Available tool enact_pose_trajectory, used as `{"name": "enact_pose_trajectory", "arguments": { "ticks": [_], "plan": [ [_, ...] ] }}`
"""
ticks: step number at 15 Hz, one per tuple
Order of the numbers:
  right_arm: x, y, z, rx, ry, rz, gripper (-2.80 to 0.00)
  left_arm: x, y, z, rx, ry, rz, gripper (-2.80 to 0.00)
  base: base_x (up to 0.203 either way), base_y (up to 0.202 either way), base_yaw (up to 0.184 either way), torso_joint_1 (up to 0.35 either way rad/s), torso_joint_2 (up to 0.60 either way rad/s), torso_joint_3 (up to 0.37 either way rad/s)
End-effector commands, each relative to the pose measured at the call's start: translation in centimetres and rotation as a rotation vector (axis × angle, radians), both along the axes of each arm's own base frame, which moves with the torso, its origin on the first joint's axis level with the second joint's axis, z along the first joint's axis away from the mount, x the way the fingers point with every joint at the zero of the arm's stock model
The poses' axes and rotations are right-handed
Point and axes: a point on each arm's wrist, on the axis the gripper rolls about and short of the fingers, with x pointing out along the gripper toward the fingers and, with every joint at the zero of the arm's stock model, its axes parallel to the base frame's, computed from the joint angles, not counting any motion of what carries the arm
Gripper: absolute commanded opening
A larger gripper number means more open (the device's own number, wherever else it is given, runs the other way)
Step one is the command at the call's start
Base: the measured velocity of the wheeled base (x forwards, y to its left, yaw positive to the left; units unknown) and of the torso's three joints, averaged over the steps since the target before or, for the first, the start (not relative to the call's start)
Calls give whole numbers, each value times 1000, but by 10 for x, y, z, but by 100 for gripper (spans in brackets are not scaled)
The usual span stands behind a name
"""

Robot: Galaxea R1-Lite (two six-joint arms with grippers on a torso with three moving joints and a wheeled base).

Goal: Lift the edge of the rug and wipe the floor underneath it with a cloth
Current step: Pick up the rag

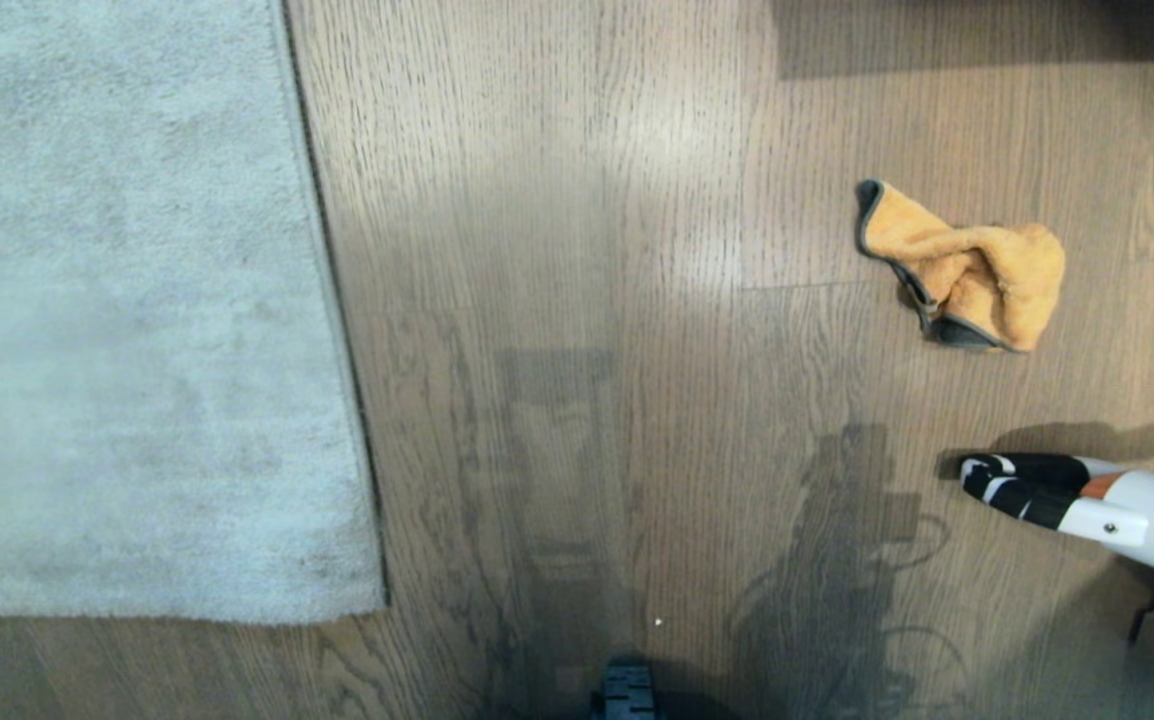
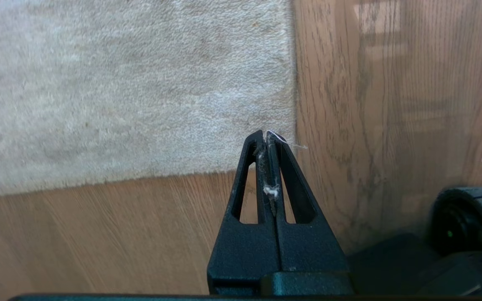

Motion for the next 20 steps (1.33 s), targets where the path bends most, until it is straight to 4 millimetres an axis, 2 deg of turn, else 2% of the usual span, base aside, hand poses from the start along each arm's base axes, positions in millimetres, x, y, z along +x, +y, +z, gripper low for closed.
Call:
{"name": "enact_pose_trajectory", "arguments": {
  "ticks": [1,6,8,13,16,20],
  "plan": [
    [0,0,0,0,-1,1,-280,0,0,0,-23,4,2,-280,0,0,0,0,0,0],
    [0,0,0,-10,-1,1,-280,0,0,-1,-29,6,2,-280,0,0,0,0,0,0],
    [0,0,0,-76,-1,5,-280,0,0,-1,-29,6,2,-280,0,0,0,0,0,0],
    [-1,0,1,-66,-5,4,-280,0,0,-1,-29,6,2,-280,0,0,0,0,0,0],
    [-1,0,20,-66,45,17,-280,0,0,-1,-29,6,2,-280,0,0,0,0,0,0],
    [16,3,51,-68,159,129,-280,0,0,-1,-29,6,2,-280,0,0,0,0,0,0]
  ]
}}
